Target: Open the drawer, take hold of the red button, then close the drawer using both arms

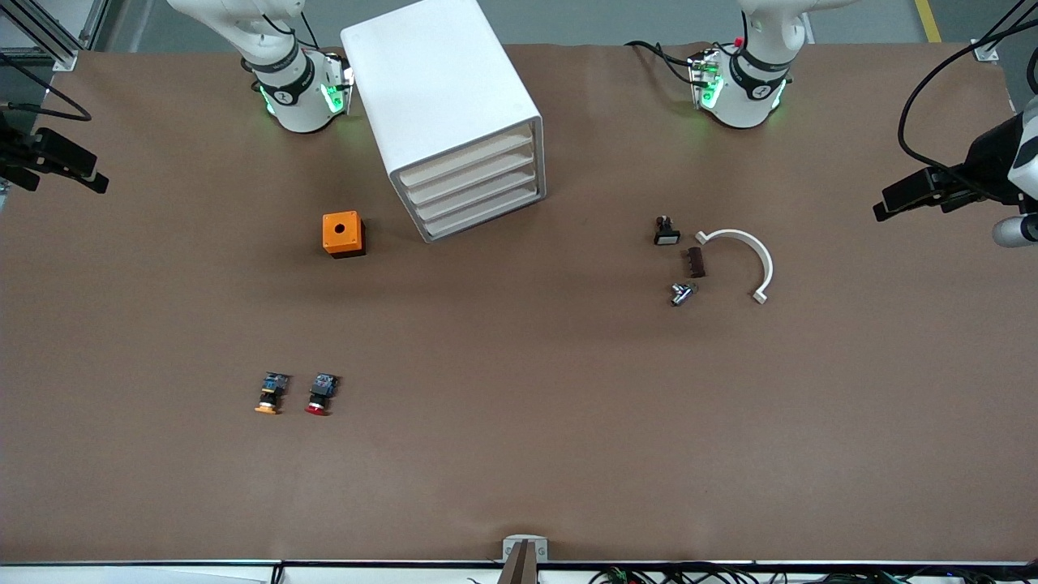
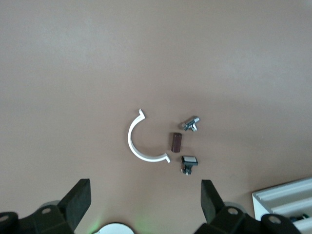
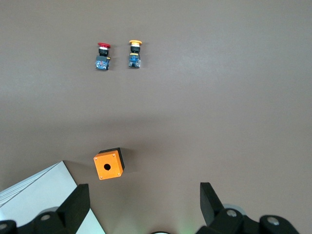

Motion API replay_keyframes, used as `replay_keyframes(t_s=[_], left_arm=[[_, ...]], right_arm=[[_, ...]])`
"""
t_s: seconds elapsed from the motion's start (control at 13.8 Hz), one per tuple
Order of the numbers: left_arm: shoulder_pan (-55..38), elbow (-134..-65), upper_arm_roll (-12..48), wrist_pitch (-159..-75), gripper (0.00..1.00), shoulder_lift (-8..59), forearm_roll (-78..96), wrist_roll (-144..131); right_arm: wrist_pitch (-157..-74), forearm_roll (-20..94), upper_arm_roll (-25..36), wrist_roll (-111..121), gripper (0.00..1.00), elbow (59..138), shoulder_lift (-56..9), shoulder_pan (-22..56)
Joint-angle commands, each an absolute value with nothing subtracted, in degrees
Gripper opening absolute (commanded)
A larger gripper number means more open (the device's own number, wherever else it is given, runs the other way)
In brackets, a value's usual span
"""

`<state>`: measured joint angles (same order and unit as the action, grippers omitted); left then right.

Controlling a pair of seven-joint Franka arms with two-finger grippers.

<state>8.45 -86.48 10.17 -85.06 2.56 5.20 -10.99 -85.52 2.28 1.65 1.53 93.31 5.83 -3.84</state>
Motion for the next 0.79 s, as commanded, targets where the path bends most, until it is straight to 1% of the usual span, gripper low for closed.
replay_keyframes(t_s=[0.0,0.29,0.72], left_arm=[[9.84,-91.40,10.81,-89.46,0.99,-0.35,2.65,-8.71],[9.76,-95.62,10.81,-94.65,0.99,-1.93,2.20,-7.29],[9.41,-95.54,10.72,-95.54,0.99,-1.67,2.20,-5.01]], right_arm=[[-86.39,2.55,1.14,2.90,1.00,94.39,6.77,-5.01],[-86.57,2.02,1.05,2.90,1.00,94.48,6.77,-4.92],[-87.18,0.53,0.88,2.99,1.00,94.75,6.77,-4.66]])
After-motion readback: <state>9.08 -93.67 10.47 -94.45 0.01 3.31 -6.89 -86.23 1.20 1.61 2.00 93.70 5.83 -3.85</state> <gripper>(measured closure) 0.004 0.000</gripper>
